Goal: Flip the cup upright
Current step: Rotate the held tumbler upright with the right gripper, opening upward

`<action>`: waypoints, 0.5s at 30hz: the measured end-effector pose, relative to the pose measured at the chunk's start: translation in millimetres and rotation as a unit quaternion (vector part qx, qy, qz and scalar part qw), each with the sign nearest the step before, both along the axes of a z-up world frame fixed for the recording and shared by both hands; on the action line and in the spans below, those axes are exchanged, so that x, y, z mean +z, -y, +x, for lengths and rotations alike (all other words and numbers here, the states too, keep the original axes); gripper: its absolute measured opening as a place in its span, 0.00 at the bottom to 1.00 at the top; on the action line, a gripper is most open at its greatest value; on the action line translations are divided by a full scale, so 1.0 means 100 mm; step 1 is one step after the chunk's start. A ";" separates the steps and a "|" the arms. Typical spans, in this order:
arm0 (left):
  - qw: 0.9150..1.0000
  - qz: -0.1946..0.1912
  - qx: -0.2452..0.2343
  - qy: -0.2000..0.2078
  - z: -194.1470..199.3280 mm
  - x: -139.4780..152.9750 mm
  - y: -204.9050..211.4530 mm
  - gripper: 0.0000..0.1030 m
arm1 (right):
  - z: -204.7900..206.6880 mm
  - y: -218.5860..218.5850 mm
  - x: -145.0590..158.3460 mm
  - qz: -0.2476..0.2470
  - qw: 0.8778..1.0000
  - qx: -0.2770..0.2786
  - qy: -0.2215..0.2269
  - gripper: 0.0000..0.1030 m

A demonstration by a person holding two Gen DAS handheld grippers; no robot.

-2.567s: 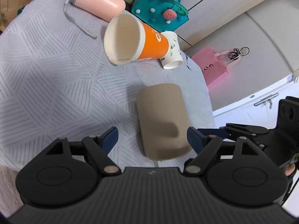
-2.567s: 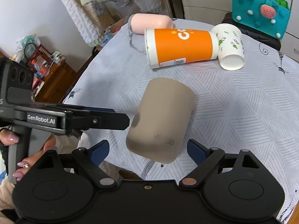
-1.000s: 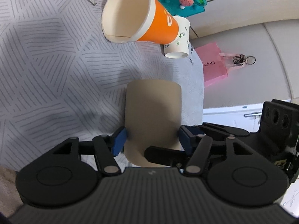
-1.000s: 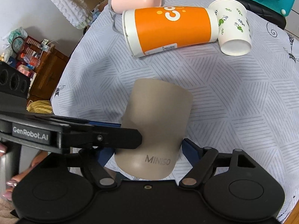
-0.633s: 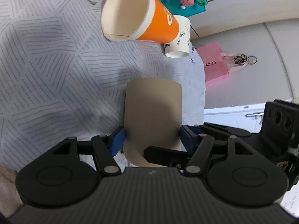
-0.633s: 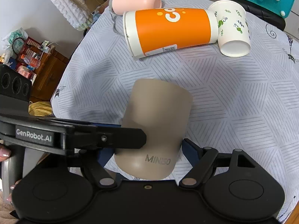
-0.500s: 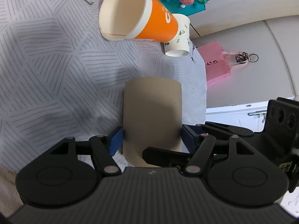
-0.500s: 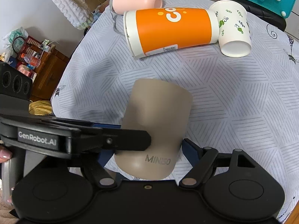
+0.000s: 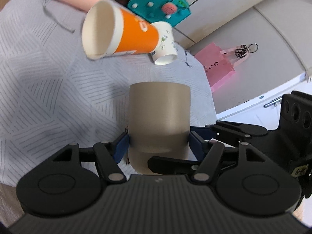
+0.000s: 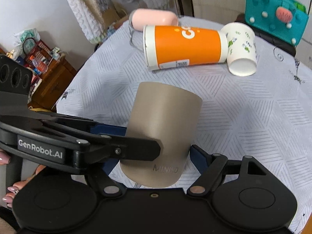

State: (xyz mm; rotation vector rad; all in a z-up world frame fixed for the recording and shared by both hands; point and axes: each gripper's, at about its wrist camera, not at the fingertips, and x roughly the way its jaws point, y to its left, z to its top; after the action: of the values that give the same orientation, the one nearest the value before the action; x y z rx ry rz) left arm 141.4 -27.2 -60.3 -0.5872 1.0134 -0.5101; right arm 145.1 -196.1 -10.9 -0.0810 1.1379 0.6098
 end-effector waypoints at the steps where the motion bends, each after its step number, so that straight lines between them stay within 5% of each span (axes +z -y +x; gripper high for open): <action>1: 1.000 0.004 0.001 0.008 -0.02 0.01 0.01 0.64 | -0.02 0.02 0.01 0.004 1.000 0.000 0.009 0.80; 15: 0.987 0.065 -0.018 0.148 -0.34 0.25 0.04 0.64 | -0.39 0.06 0.04 0.039 0.988 -0.012 0.150 0.80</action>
State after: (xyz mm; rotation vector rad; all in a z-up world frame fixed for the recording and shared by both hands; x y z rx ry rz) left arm 107.4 -31.5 -35.3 -0.3642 0.7683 -0.5422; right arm 106.0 -201.7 -7.2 -0.0885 0.8219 0.5977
